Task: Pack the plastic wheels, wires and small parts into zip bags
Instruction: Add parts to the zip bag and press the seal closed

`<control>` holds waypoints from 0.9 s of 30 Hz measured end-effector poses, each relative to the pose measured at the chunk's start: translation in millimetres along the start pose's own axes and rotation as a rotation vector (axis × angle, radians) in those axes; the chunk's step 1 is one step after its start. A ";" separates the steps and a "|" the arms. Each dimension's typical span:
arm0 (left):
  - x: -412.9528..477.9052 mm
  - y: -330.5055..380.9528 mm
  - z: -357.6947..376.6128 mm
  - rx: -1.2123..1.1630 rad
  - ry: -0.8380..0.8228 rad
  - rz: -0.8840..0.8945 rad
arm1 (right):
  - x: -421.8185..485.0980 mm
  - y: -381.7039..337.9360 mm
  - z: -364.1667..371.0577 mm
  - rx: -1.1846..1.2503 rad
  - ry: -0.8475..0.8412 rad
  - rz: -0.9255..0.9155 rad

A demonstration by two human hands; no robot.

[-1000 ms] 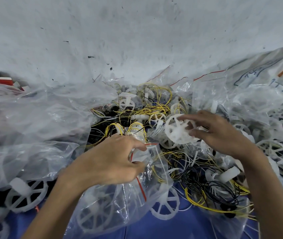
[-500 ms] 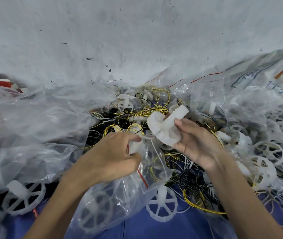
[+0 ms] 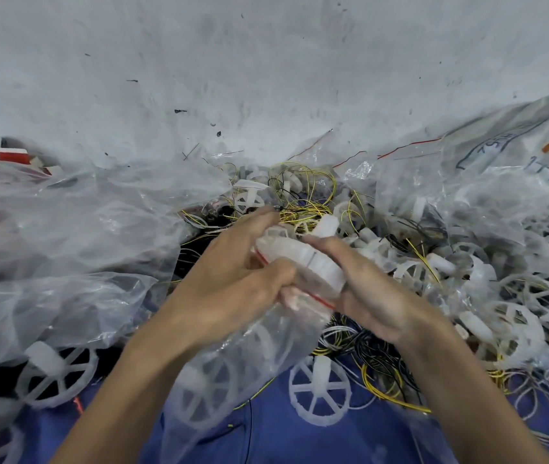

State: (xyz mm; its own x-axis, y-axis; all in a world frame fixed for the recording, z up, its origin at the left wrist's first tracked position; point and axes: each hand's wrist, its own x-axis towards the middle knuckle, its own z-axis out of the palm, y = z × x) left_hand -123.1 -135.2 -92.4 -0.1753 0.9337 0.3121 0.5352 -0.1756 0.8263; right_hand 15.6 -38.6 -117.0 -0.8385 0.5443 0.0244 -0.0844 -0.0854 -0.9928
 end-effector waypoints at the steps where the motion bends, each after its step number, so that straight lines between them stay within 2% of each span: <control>1: -0.5 -0.7 -0.9 -0.068 -0.059 0.017 | -0.1 -0.2 -0.4 0.011 -0.040 0.033; 3: 1.6 -4.9 -4.0 -0.249 -0.127 -0.015 | -0.7 -0.4 -5.1 0.053 -0.083 0.074; 6: 9.5 -16.7 -9.6 -0.418 -0.115 -0.032 | -0.4 3.0 -12.2 0.088 -0.103 0.134; 9: 15.7 -34.8 -16.1 -0.336 -0.061 -0.014 | 1.2 5.3 -12.8 0.072 -0.084 0.165; 12: 18.3 -49.1 -14.7 -0.112 -0.243 -0.023 | 1.8 5.9 -13.7 0.067 -0.077 0.138; 14: 18.8 -54.5 -10.3 -0.047 -0.317 -0.023 | 0.8 5.8 -15.4 0.068 -0.120 0.121; 17: 19.0 -54.6 -9.4 -0.011 -0.291 0.033 | -1.0 7.4 -19.0 0.110 -0.148 0.081; 20: 20.4 -53.8 -14.4 -0.068 -0.227 0.114 | -3.0 9.2 -25.0 0.150 -0.276 0.114; 23: 19.0 -48.3 -17.0 -0.154 -0.171 0.172 | -4.1 12.2 -25.2 -0.063 -0.250 0.176; 25: 17.2 -43.6 -15.3 -0.146 -0.191 0.187 | -4.9 11.0 -22.8 -0.206 -0.193 0.219; 27: 15.3 -40.1 -12.0 -0.099 -0.229 0.189 | -7.2 6.5 -16.3 -0.324 -0.225 0.226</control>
State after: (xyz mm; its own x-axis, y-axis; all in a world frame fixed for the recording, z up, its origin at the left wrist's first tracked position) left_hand -157.2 -117.6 -115.2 0.1165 0.9255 0.3603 0.4557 -0.3722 0.8086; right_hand 29.9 -29.5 -125.6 -0.9157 0.3442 -0.2072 0.2564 0.1037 -0.9610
